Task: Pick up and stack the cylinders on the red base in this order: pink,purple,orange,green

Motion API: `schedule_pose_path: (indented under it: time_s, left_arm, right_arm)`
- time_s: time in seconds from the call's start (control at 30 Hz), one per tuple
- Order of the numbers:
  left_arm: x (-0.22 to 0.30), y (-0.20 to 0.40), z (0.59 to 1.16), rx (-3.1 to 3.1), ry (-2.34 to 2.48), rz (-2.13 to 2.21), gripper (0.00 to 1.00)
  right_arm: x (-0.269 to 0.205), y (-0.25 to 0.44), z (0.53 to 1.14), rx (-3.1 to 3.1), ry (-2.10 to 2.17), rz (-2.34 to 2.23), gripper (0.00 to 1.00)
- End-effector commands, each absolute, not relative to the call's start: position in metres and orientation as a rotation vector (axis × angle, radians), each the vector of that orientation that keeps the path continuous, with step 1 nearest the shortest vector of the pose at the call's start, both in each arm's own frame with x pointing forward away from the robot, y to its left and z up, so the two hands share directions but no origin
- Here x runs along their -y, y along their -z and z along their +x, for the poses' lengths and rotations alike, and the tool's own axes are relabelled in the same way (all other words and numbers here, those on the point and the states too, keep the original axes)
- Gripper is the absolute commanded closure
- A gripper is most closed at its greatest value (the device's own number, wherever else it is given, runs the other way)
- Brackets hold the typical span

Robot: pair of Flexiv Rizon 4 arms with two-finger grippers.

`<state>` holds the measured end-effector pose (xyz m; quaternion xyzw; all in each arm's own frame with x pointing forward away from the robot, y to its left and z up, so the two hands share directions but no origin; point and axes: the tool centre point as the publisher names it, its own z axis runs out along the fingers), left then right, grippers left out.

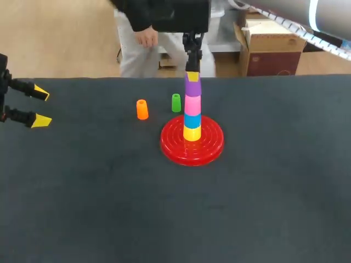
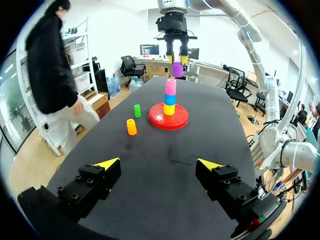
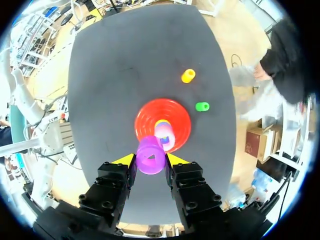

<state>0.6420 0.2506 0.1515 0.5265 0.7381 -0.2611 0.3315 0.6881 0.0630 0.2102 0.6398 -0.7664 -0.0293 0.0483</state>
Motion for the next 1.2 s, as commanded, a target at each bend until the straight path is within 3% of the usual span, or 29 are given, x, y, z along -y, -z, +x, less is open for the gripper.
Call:
schedule_pose_path:
  time_s: [0.03, 1.2]
  left_arm:
    - [-0.251, -0.150, 0.642, -1.924, 0.683, 1.376, 0.00]
    - [-0.251, -0.150, 0.642, -1.924, 0.683, 1.376, 0.00]
  right_arm:
    - [-0.057, -0.202, 0.687, 2.498, -0.062, 2.071, 1.00]
    - [-0.058, -0.180, 0.693, 2.441, -0.017, 2.068, 1.00]
